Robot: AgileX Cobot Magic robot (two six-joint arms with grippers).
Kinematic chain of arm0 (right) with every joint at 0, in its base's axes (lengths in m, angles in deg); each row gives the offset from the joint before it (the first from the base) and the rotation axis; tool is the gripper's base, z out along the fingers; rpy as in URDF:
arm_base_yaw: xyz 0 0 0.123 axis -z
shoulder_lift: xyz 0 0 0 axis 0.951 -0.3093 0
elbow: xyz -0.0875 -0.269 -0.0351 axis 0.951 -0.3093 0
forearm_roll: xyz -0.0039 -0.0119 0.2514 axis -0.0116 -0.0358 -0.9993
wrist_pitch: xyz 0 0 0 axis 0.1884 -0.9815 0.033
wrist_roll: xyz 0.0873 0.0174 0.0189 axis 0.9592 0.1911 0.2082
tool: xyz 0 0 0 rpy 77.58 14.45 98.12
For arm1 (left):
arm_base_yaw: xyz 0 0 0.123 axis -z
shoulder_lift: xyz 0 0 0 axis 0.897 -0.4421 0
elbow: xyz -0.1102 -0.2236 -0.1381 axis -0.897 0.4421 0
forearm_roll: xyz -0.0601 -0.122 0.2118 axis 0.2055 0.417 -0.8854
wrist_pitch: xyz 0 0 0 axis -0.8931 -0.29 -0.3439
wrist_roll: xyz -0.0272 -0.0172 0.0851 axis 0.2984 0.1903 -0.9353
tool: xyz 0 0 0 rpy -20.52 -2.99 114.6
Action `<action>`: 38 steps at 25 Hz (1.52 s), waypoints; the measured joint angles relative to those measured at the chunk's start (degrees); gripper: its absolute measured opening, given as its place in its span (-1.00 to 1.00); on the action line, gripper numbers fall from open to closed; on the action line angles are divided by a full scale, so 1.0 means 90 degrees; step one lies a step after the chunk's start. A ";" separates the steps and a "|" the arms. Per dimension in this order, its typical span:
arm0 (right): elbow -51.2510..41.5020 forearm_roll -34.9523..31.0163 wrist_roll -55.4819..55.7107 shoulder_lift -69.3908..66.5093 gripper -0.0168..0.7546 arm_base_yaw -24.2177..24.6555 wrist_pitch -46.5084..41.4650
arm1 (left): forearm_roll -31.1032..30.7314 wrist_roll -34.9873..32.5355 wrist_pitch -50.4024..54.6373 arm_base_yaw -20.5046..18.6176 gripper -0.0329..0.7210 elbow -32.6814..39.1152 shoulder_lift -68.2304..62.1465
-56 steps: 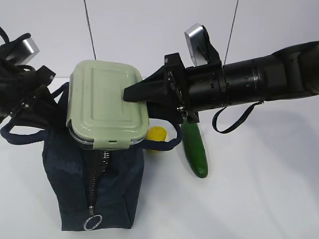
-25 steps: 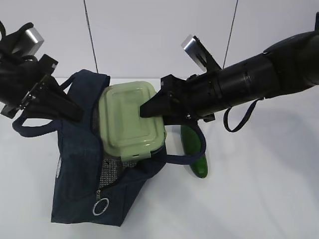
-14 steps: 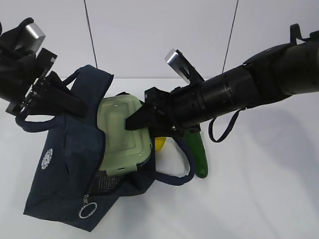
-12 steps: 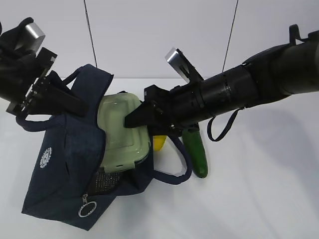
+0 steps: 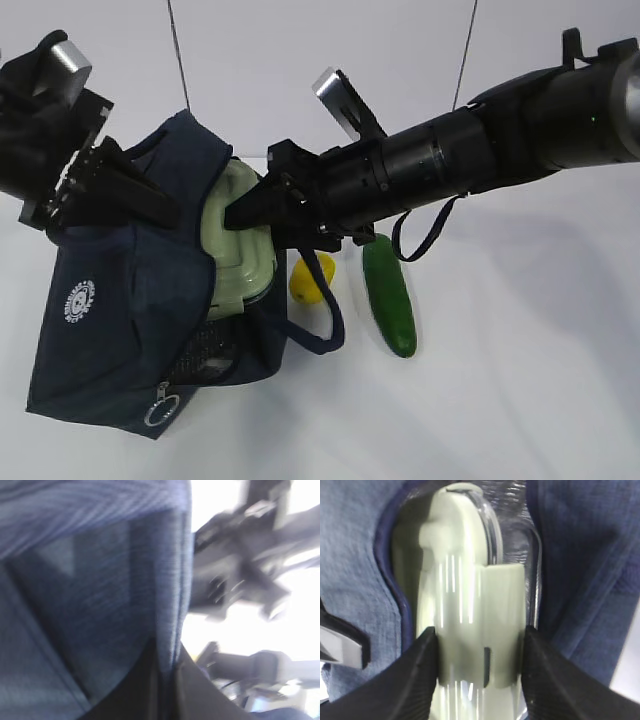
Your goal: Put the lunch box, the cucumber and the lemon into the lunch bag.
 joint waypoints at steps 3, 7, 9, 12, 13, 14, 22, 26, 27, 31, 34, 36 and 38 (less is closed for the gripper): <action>0.0011 0.0052 0.0128 -0.0057 -0.04 0.0000 -0.0158 | 0.0378 -0.0096 0.0075 0.0000 -0.91 0.0000 0.0000; 0.0011 0.0045 0.0157 -0.0070 -0.04 0.0000 -0.0468 | 0.0744 -0.0153 0.0129 0.0000 -0.91 0.0000 0.0000; 0.0014 0.0045 0.0161 -0.0070 -0.04 0.0000 -0.0580 | 0.0754 -0.0164 0.0141 0.0000 -0.91 0.0000 0.0000; 0.0025 0.0186 0.0161 -0.0070 -0.04 0.0000 -0.0532 | 0.0712 -0.0164 0.0141 0.0000 -0.91 0.0000 0.0000; 0.0025 0.0298 0.0161 -0.0070 -0.04 0.0000 -0.0503 | 0.0684 -0.0164 0.0141 0.0000 -0.91 0.0000 -0.0006; 0.0025 0.0401 0.0161 -0.0070 -0.04 0.0000 -0.0470 | 0.0649 -0.0164 0.0141 0.0000 -0.91 0.0000 -0.0028; 0.0025 0.0779 0.0172 -0.0084 -0.04 0.0000 -0.0287 | 0.0561 -0.0175 0.0141 0.0000 -0.91 0.0000 -0.0495; 0.0025 0.0837 0.0172 -0.0158 -0.04 0.0000 -0.0133 | 0.0596 -0.0280 0.0141 0.0000 -0.91 -0.0034 -0.0729; 0.0025 0.0837 0.0172 -0.0185 -0.04 0.0000 -0.0133 | 0.0610 -0.0302 0.0141 0.0000 -0.91 -0.0040 -0.0758; 0.0025 0.0687 0.0172 -0.0372 -0.04 0.0000 -0.0120 | 0.0665 -0.0404 0.0141 0.0000 -0.91 -0.0050 -0.0819; 0.0128 0.0563 0.0172 -0.0570 -0.04 0.0000 -0.0120 | 0.0717 -0.0447 0.0141 0.0000 -0.91 -0.0050 -0.0907; 0.0198 0.0540 0.0172 -0.0686 -0.04 0.0000 -0.0120 | 0.0810 -0.0516 0.0141 0.0000 -0.92 -0.0050 -0.0977; 0.0243 0.0540 0.0172 -0.0751 -0.04 0.0000 -0.0132 | 0.0874 -0.0544 0.0141 0.0000 -0.92 -0.0050 -0.1007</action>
